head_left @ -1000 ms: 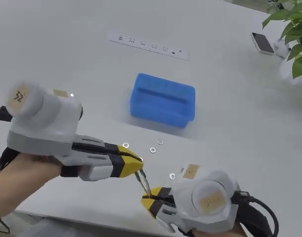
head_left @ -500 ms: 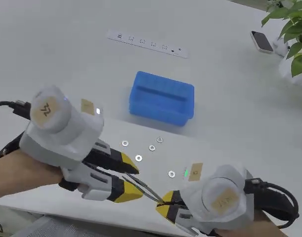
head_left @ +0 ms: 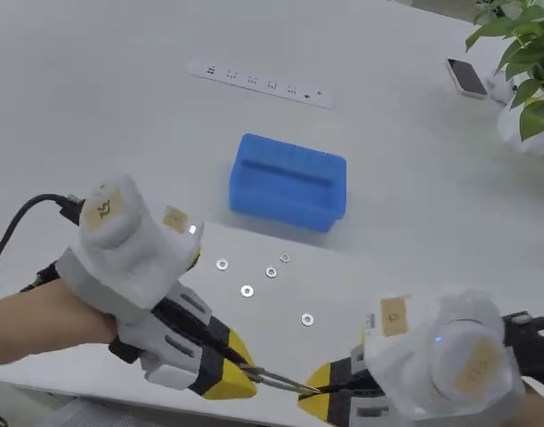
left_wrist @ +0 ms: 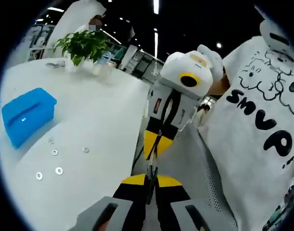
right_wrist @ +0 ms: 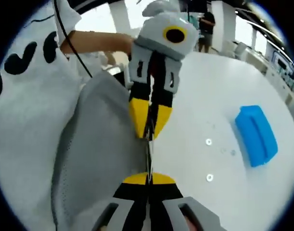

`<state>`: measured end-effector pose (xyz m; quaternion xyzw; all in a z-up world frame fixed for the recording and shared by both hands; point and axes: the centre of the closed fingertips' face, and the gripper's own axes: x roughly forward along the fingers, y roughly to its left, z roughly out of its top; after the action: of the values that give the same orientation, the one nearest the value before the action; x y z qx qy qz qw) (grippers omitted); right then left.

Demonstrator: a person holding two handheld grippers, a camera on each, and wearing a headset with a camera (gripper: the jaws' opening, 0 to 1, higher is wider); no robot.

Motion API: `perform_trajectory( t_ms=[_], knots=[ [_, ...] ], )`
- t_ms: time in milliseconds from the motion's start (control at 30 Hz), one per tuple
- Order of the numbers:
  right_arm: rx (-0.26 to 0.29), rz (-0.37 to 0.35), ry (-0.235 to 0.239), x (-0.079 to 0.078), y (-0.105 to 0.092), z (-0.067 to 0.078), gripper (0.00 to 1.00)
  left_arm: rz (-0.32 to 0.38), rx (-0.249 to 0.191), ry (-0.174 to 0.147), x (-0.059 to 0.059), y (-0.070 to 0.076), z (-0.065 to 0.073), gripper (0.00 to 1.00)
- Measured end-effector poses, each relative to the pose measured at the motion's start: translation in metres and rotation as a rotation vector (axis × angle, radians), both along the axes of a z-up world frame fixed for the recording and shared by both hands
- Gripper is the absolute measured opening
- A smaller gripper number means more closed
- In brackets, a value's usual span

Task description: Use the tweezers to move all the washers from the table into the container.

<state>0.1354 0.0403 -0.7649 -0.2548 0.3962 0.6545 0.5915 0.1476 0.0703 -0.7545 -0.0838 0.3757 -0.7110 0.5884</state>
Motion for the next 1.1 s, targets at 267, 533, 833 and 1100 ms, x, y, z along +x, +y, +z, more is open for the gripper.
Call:
perform_trajectory(
  t_ms=[267,533,833,1100],
  knots=[
    [0.134,-0.129,-0.030,0.022,-0.004,0.035,0.00,0.083,-0.233,0.015,0.015,-0.012,0.034,0.01],
    [0.472,-0.428,0.016,0.071,0.020,0.086,0.03,0.296,-0.497,0.127,0.051,0.003,0.074,0.01],
    [0.641,-0.496,0.094,0.074,0.044,0.110,0.00,0.340,-0.646,0.177,0.054,-0.002,0.099,0.01],
    [0.664,-0.466,0.100,0.071,0.039,0.125,0.09,0.303,-0.602,0.175,0.043,-0.006,0.091,0.01]
  ],
)
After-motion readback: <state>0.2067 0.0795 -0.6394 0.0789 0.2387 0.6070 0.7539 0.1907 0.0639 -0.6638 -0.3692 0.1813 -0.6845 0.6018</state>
